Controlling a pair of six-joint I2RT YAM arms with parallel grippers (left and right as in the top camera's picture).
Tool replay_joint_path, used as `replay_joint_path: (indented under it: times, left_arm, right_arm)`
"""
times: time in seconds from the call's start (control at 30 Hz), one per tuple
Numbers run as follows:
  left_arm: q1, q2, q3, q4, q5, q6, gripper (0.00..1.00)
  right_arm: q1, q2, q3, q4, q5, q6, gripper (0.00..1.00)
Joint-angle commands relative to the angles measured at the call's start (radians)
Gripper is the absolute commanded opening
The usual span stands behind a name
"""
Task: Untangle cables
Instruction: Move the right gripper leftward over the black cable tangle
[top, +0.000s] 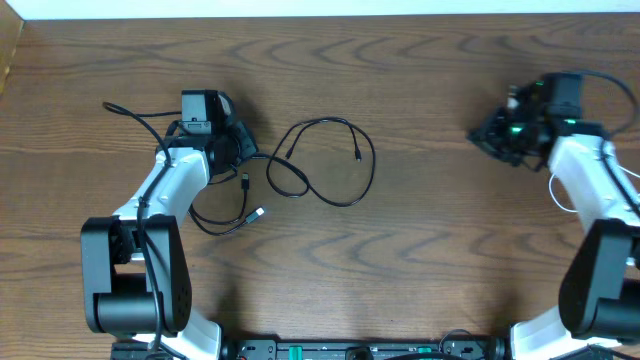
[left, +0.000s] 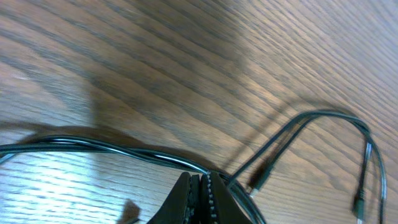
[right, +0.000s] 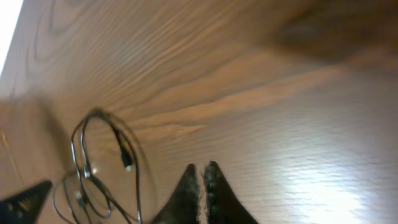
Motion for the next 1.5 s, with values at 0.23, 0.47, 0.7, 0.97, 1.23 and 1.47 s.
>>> replay_joint_path:
  times: [0.23, 0.47, 0.7, 0.97, 1.23, 1.47]
  left_arm:
    - [-0.001, 0.0, 0.005, -0.023, -0.13, -0.044, 0.08]
    - [0.039, 0.0, 0.005, -0.066, -0.174, -0.116, 0.08]
    - [0.08, 0.0, 0.005, -0.075, -0.163, -0.135, 0.11]
    - [0.08, 0.0, 0.005, -0.074, -0.163, -0.135, 0.11]
    - [0.08, 0.0, 0.005, -0.074, -0.163, -0.135, 0.12]
    - [0.08, 0.0, 0.005, -0.074, -0.163, -0.135, 0.12]
  right_arm:
    - [0.307, 0.019, 0.005, 0.187, -0.016, -0.106, 0.27]
    - [0.49, 0.019, 0.005, 0.328, -0.042, -0.118, 0.52]
    - [0.621, 0.025, 0.005, 0.393, 0.035, -0.113, 0.56]
    - [0.678, 0.11, 0.005, 0.41, -0.105, -0.142, 0.53]
    - [0.681, 0.278, 0.005, 0.493, -0.285, 0.032, 0.55]
    - [0.702, 0.39, 0.005, 0.535, -0.301, 0.264, 0.56]
